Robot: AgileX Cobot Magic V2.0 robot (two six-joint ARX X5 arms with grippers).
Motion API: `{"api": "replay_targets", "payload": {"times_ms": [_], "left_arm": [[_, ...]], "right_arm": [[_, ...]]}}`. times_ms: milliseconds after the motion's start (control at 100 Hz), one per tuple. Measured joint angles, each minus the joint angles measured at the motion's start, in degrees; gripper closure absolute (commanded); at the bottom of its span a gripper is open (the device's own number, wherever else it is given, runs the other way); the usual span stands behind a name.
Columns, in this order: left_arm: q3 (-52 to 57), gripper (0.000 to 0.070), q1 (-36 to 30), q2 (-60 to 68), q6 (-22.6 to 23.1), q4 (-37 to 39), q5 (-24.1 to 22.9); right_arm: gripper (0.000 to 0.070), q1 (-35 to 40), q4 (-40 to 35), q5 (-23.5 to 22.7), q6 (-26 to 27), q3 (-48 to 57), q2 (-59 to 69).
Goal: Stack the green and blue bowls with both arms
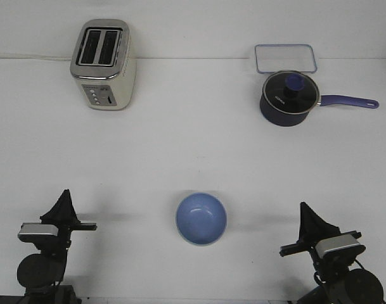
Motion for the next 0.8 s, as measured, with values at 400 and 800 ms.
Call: {"api": "replay_targets", "payload": {"times_ms": [400,800], "left_arm": [[0.0,0.0685,0.0,0.0,0.0,0.0,0.0],[0.0,0.0685,0.0,0.0,0.0,0.0,0.0]], "right_arm": [[0.0700,-23.1,11.4,-13.3,-16.4,-16.4,-0.5],[0.0700,-24.2,16.2,-13.5,-19.1,-23.0,-2.1]]}}
